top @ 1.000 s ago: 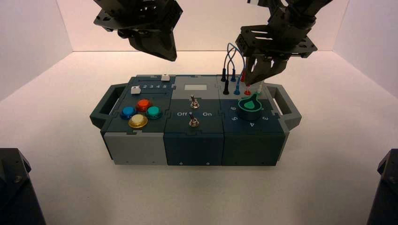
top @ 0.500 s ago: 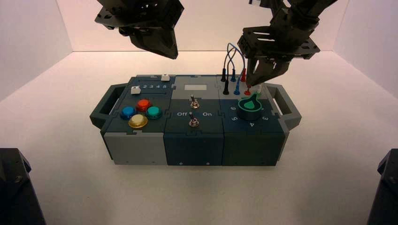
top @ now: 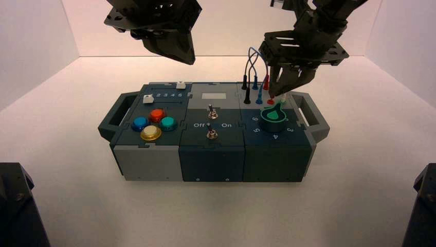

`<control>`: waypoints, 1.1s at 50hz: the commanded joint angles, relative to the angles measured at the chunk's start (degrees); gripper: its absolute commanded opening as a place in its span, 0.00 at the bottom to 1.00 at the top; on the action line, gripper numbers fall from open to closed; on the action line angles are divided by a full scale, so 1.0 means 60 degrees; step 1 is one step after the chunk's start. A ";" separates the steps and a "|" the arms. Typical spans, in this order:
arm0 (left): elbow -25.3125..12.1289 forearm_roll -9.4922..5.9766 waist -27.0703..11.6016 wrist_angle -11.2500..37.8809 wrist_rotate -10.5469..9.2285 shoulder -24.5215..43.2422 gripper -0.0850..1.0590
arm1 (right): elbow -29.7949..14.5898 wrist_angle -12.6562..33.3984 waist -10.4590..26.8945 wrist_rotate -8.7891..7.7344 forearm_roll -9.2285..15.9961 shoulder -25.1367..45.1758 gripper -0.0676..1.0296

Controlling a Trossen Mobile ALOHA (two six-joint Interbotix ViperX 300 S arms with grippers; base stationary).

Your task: Insert the red wire.

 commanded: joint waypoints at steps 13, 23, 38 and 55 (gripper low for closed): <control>-0.0278 0.0029 -0.0029 -0.0088 0.0000 0.0015 0.05 | -0.0615 0.0073 0.0718 0.0015 0.0059 0.0645 0.04; -0.0249 0.0029 -0.0029 -0.0132 0.0000 0.0015 0.05 | -0.0747 0.0044 0.0732 -0.0029 0.0029 0.1055 0.04; -0.0220 0.0029 0.0044 -0.0176 0.0000 0.0000 0.05 | -0.0938 0.0029 0.0732 -0.0088 -0.0337 0.0996 0.04; 0.0029 0.0205 0.0645 -0.0527 0.0059 -0.0073 0.05 | -0.1274 0.0571 0.0732 -0.0044 -0.0776 0.0132 0.28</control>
